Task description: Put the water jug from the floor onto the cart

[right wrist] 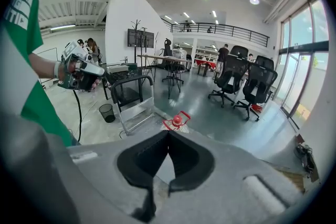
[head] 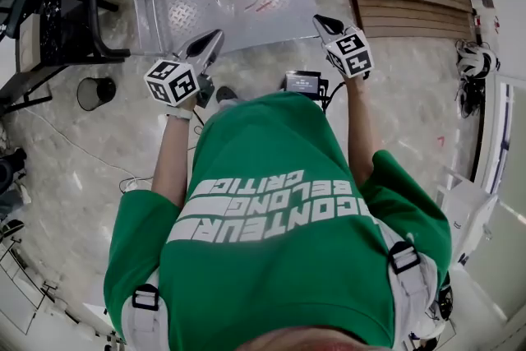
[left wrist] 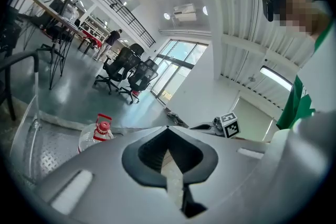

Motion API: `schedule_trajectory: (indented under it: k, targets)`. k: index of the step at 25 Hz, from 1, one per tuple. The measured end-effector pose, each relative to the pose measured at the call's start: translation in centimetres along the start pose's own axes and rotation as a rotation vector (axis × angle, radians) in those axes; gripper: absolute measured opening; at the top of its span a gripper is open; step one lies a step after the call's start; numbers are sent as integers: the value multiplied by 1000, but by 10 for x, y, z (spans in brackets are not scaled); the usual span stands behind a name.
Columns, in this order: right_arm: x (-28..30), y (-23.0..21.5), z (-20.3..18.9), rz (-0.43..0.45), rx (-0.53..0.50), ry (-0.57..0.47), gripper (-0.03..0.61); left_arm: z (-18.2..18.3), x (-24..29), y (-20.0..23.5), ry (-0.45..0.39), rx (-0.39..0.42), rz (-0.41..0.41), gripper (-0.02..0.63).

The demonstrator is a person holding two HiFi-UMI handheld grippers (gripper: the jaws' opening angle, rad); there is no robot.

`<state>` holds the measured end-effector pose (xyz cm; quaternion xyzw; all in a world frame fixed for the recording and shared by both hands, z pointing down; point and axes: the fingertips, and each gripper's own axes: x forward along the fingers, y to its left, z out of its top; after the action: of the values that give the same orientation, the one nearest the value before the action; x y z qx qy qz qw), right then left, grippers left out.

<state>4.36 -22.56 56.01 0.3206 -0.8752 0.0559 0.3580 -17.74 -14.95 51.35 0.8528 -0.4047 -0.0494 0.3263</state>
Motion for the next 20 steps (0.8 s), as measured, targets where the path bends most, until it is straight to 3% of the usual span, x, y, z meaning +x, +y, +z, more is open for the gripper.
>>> schedule_trajectory:
  k: [11, 20]
  targets:
    - [-30, -43, -38, 17, 2, -20, -8, -14, 69, -45, 65, 47, -35, 14]
    - [-50, -70, -71, 29, 47, -49, -8, -28, 111, -73, 104, 74, -17, 14]
